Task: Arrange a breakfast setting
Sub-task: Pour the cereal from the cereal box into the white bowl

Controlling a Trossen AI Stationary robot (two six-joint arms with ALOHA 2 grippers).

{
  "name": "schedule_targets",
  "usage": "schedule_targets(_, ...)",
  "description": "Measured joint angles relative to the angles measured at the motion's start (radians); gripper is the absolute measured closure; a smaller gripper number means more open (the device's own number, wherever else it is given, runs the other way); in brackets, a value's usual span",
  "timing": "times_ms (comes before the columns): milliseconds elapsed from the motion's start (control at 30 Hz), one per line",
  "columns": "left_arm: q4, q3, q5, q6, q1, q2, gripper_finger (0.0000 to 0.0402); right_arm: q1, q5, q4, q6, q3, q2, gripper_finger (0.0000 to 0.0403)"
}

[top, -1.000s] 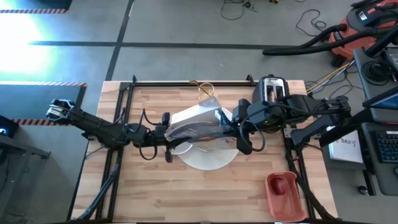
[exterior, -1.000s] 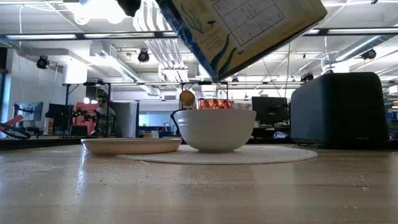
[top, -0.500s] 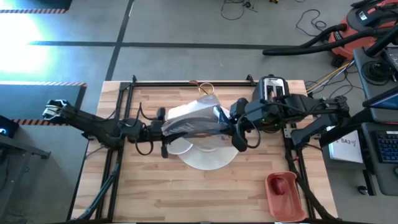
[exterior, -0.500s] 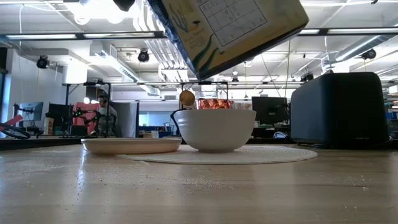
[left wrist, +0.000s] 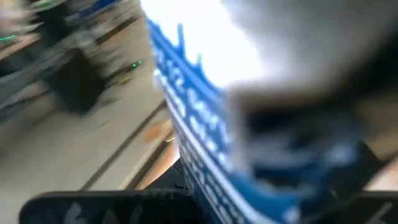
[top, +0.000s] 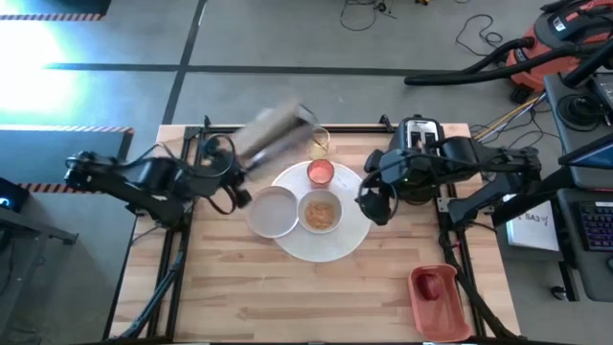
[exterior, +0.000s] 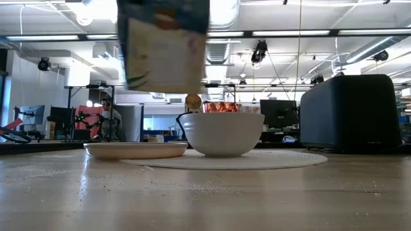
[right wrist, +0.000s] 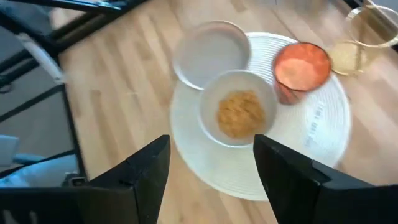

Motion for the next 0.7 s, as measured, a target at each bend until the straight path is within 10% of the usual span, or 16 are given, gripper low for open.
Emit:
schedule_targets(333,-0.746,0.099,-0.137,-0.61,-0.004,-0.029,0.0351,-0.014,0.015,-0.017,0.002,-0.001,0.001,0.0181)
schedule_targets(700,-0.786,-0.234,-0.253,-1.06,0.002,-0.165,0.0346,-0.021,0.04,-0.011,-0.001,-0.001,0.003,0.0181)
